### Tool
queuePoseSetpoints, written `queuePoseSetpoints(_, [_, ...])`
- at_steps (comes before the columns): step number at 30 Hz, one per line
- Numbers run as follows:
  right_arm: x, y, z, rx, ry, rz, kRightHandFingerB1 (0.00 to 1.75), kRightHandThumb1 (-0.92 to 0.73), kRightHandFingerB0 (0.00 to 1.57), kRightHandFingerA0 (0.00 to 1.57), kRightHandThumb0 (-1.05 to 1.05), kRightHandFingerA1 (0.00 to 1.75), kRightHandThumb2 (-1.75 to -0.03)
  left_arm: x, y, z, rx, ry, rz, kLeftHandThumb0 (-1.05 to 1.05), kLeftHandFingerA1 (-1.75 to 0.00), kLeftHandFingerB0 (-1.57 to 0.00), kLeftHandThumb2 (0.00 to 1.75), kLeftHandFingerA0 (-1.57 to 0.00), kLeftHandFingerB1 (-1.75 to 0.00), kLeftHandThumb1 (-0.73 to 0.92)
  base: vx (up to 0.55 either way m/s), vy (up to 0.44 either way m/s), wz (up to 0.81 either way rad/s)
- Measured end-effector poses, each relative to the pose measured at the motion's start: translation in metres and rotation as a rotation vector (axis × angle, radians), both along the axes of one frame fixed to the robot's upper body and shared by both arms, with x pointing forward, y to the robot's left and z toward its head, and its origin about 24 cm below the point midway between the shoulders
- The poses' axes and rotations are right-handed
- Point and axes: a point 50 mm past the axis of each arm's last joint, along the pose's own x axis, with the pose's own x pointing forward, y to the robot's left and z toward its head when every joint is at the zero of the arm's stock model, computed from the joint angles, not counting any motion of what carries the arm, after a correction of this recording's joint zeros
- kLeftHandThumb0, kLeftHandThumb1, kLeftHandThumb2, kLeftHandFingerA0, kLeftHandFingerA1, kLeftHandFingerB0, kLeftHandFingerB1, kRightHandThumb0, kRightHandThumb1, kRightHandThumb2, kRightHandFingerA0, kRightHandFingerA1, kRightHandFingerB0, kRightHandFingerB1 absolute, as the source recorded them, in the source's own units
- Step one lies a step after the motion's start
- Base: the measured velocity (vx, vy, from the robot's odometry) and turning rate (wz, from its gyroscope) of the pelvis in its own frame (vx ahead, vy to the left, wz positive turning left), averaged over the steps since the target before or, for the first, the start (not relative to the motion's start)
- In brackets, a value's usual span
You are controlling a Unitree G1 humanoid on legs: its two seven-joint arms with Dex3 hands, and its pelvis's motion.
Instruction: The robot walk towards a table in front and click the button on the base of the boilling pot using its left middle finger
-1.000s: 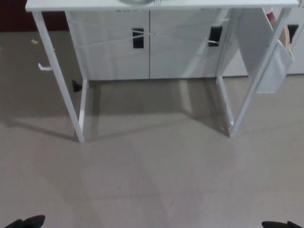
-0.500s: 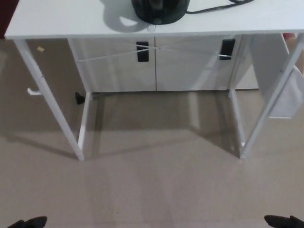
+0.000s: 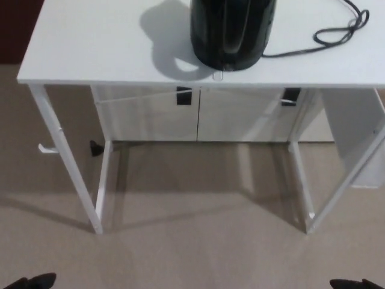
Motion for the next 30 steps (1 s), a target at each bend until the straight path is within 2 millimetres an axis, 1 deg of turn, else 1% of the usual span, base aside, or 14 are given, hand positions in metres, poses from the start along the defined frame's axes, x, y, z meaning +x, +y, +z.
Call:
queuePoseSetpoints(5, [-0.0004, 0.0014, 0.0004, 0.004, 0.001, -0.001, 0.47, -0.44, 0.5, 0.62, -0.07, 0.54, -0.52, 0.0, -0.0002, -0.0004, 0.007, 0.006, -0.011, -0.17, -0.37, -0.19, 0.58, -0.19, -0.31, 0.57, 0.15, -0.08, 0.14])
queuePoseSetpoints(11, [0.0037, -0.0026, 0.0032, -0.005, -0.013, -0.008, 0.47, -0.44, 0.5, 0.63, -0.06, 0.54, -0.52, 0.0049, -0.0027, -0.0003, 0.007, -0.004, -0.028, -0.16, -0.38, -0.19, 0.58, -0.19, -0.31, 0.57, 0.15, -0.051, -0.02])
queuePoseSetpoints(12, [0.0035, -0.0026, 0.003, -0.005, -0.012, -0.008, 0.46, -0.45, 0.5, 0.62, -0.05, 0.52, -0.52, 0.0048, -0.0026, -0.0003, 0.008, -0.003, -0.028, -0.14, -0.38, -0.2, 0.58, -0.2, -0.31, 0.57, 0.12, 0.035, -0.11])
queuePoseSetpoints(18, [0.0004, -0.0029, 0.0011, -0.004, 0.0, -0.015, 0.47, -0.45, 0.5, 0.63, -0.04, 0.53, -0.52, 0.0037, -0.0029, -0.0036, 0.013, 0.013, -0.032, -0.16, -0.39, -0.2, 0.58, -0.2, -0.31, 0.56, 0.16, 0.16, -0.09])
queuePoseSetpoints(22, [0.0007, 0.0003, 0.0004, 0.006, -0.002, -0.012, 0.47, -0.45, 0.51, 0.64, -0.07, 0.53, -0.52, 0.0062, 0.0006, -0.0009, 0.033, 0.006, -0.039, -0.17, -0.4, -0.23, 0.58, -0.23, -0.32, 0.55, 0.21, 0.164, -0.01])
queuePoseSetpoints(30, [0.0012, 0.0006, 0.0005, 0.006, -0.003, -0.01, 0.47, -0.45, 0.51, 0.65, -0.04, 0.53, -0.52, 0.0067, 0.001, -0.0017, 0.042, 0.01, -0.045, -0.17, -0.41, -0.25, 0.58, -0.26, -0.33, 0.54, 0.16, -0.035, 0.07])
